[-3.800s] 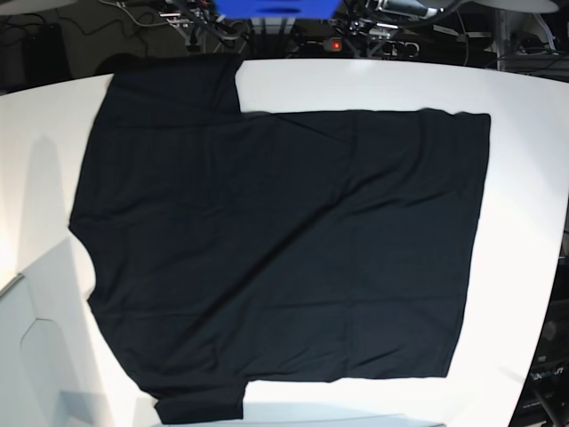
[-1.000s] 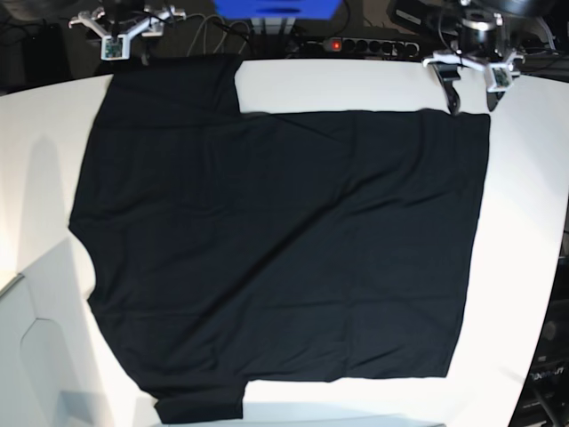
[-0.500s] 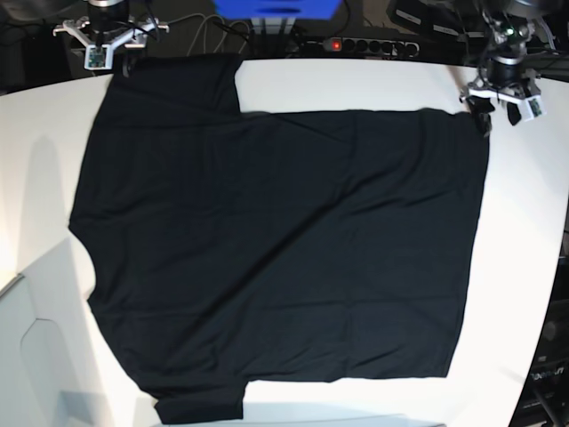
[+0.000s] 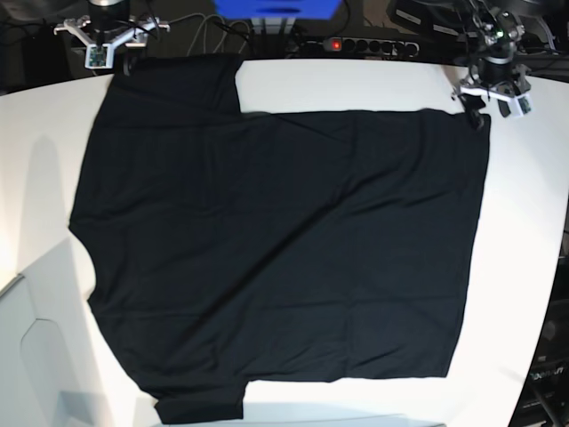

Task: Fold the T-shirt properly
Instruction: 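Lower both grippers and pinch the shirt's shoulder corners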

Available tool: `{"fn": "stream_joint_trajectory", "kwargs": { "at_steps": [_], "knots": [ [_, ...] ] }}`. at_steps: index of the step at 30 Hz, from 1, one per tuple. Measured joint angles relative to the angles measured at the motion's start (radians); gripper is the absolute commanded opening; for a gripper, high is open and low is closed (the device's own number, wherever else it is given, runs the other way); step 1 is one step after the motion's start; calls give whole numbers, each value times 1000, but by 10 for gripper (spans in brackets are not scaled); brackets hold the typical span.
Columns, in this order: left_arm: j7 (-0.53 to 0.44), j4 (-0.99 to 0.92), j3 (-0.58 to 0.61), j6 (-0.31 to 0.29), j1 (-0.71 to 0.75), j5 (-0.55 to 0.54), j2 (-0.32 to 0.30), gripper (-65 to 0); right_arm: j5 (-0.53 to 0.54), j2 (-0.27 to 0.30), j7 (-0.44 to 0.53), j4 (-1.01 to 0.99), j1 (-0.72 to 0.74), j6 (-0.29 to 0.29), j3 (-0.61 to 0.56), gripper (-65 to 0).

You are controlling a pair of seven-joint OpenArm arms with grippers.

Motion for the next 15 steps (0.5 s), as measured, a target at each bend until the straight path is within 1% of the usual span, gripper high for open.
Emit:
{"fn": "stream_joint_trajectory", "kwargs": {
  "at_steps": [7, 8, 9, 10, 13, 14, 15],
  "knots": [
    [-5, -1, 0, 0, -2, -3, 1, -222, 0, 0, 1, 0, 0, 0, 0, -306],
    [-5, -1, 0, 0, -2, -3, 1, -234, 0, 0, 1, 0, 0, 0, 0, -306],
    [-5, -1, 1, 0, -2, -2, 1, -256, 0, 0, 0, 0, 0, 0, 0, -306],
    [-5, -2, 1, 0, -2, -3, 1, -300, 0, 0, 0, 0, 0, 0, 0, -306],
    [-5, -7, 1, 0, -2, -10, 1, -463, 0, 0, 0, 0, 0, 0, 0, -306],
    [-5, -7, 1, 0, -2, -10, 0, -508, 0, 0, 0, 0, 0, 0, 0, -306],
    [-5, -7, 1, 0, -2, -10, 0, -537, 0, 0, 0, 0, 0, 0, 0, -306]
  ]
}}
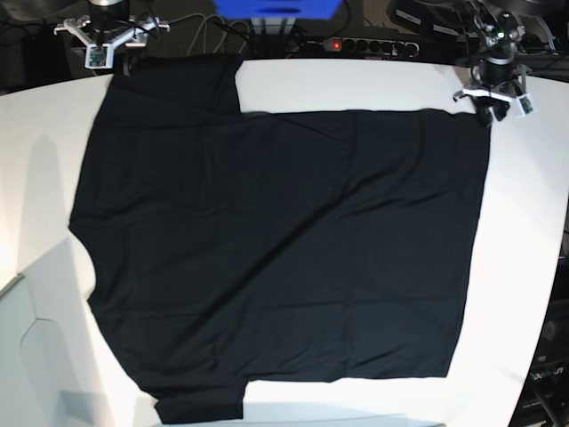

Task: Fold the T-shirt properly
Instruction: 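Lower both grippers and pinch the shirt's shoulder corners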

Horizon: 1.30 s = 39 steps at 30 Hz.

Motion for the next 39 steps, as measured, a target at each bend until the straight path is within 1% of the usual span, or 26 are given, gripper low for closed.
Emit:
{"fn": "stream_joint_trajectory", "kwargs": {
  "at_steps": [3, 6, 8, 9, 14, 16, 18, 20, 24, 30, 34, 39],
  "knots": [
    [0, 0, 0, 0, 0, 0, 0, -595, 0, 0, 0, 0, 0, 0, 0, -305],
    [0, 0, 0, 0, 0, 0, 0, -604, 0, 0, 0, 0, 0, 0, 0, -304],
    [-2, 0, 19, 0, 0, -1, 0, -644, 0, 0, 0, 0, 0, 0, 0, -303],
    [-4, 2, 24, 0, 0, -1, 0, -650, 0, 0, 0, 0, 0, 0, 0, -303],
    [14, 34, 34, 0, 4, 1, 11, -650, 0, 0, 0, -3, 0, 0, 0, -302],
    [22, 39, 34, 0, 6, 0, 12, -650, 0, -14, 0, -4, 2, 0, 2, -296],
    [23, 39, 31, 0, 6, 0, 12, -650, 0, -31, 0, -5, 3, 0, 5, -269],
    [24, 40, 30, -1, 6, 0, 11, -650, 0, -35, -2, -5, 10, 0, 6, -231],
    [23, 40, 28, 0, 8, 0, 11, -650, 1, -37, 2, -26, 52, 0, 8, -203],
    [16, 42, 31, -1, 26, -1, 11, -650, 1, -36, -4, -58, 106, 0, 8, -202],
    [15, 44, 30, 0, 31, -1, 11, -650, 2, -35, -4, -124, 160, 0, 8, -202],
    [16, 45, 29, 0, 31, 0, 11, -650, 3, -34, -6, -179, 211, 0, 62, -202]
  ]
}}
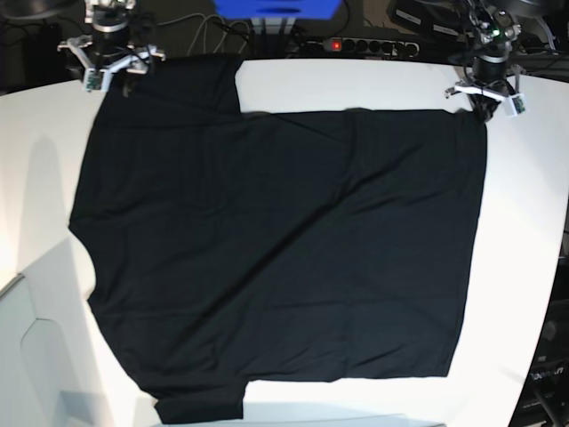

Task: Fold the T-shirt properly
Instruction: 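Lower both grippers and pinch the shirt's shoulder corners, then lift the shoulder edge with both grippers and fold it over the shirt body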

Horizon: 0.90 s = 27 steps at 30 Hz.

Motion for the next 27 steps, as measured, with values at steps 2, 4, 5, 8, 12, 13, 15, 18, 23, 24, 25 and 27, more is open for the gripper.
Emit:
{"fn": "stream_joint_trajectory", "kwargs": {
  "at_steps": [2, 4, 5, 8, 12, 13, 15, 18, 23, 24, 25, 27],
  "knots": [
    [0, 0, 0, 0, 0, 0, 0, -650, 0, 1, 1, -2, 3, 0, 0, -202],
    [0, 0, 0, 0, 0, 1, 0, -650, 0, -2, 2, -2, 3, 0, -2, -202],
    [0, 0, 0, 0, -1, 0, 0, -650, 0, -1, 2, -4, 3, 0, -2, -202],
    [0, 0, 0, 0, -1, 1, 0, -650, 2, -2, 23, -40, 15, 0, -2, -203],
    [1, 0, 0, 0, -3, 4, -1, -650, 2, -2, 49, -72, 36, 0, -1, -206],
    [1, 0, 0, 0, -3, 4, -1, -650, 2, -2, 56, -74, 35, 0, -1, -206],
    [4, 0, 0, 0, -3, 4, -3, -650, 2, -1, 55, -74, 35, 0, -1, -207],
    [3, 0, 0, 0, -4, 4, -3, -650, 2, -1, 55, -74, 35, 0, -3, -244],
    [3, 0, 0, 0, -3, 4, -3, -650, 10, 2, 56, -74, 30, 181, 5, -472],
    [3, 0, 0, 0, -3, 4, -3, -650, 9, 1, 58, -74, 30, 209, 3, -527],
    [3, 0, 0, 0, -3, 4, -3, -650, 9, 1, 55, -74, 30, 222, 3, -580],
    [3, 0, 0, 0, -3, 4, -3, -650, 9, 1, 51, -74, 30, 229, 1, -650]
  ]
}}
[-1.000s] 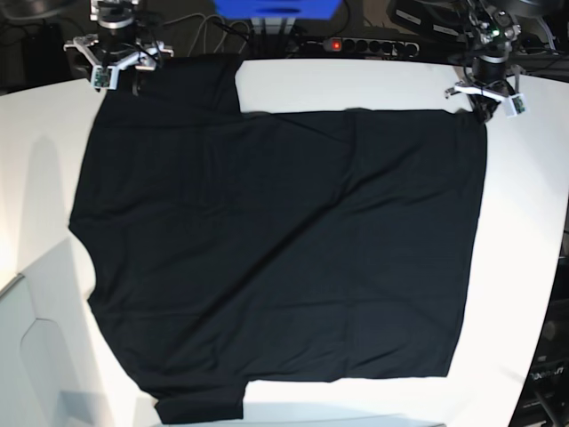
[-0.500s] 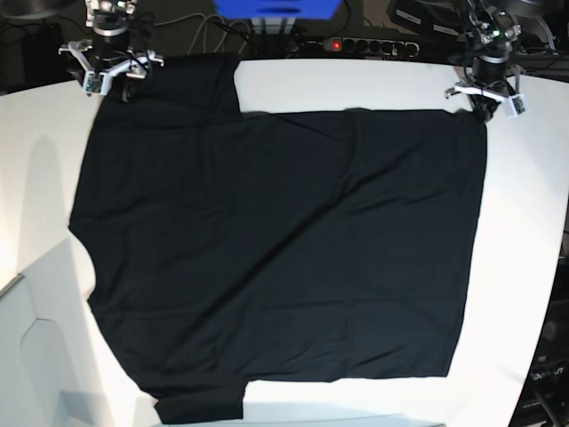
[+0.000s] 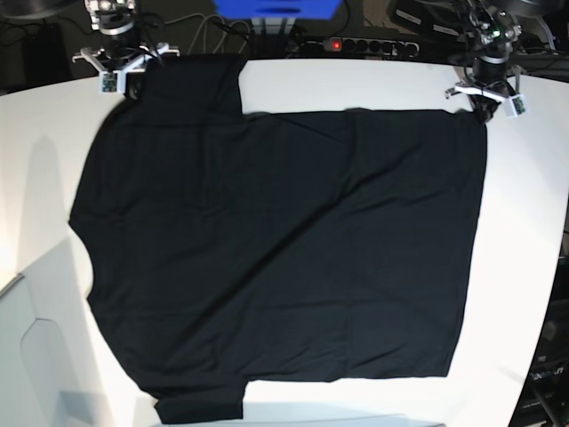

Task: Fold the T-shirt properly
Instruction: 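Lift the shoulder edge with both grippers and fold it over the shirt body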

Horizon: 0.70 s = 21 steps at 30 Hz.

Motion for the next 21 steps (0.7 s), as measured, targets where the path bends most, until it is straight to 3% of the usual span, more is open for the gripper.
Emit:
{"fn": "stream_joint_trajectory", "kwargs": {
  "at_steps": [5, 9, 11, 21],
  "knots": [
    [14, 13, 0, 1, 2, 5, 1, -650, 0, -3, -63, 27, 5, 3, 9, -650],
    [27, 74, -1, 1, 8, 16, 5, -650, -16, -36, -123, 68, 5, 14, 86, -650],
    [27, 94, -1, 1, 9, 12, 6, -650, -15, -63, -128, 104, 0, 14, 124, -650],
    [27, 151, -10, 0, 39, 14, 6, -650, -15, -63, -121, 171, 11, 14, 153, -650]
  ]
}}
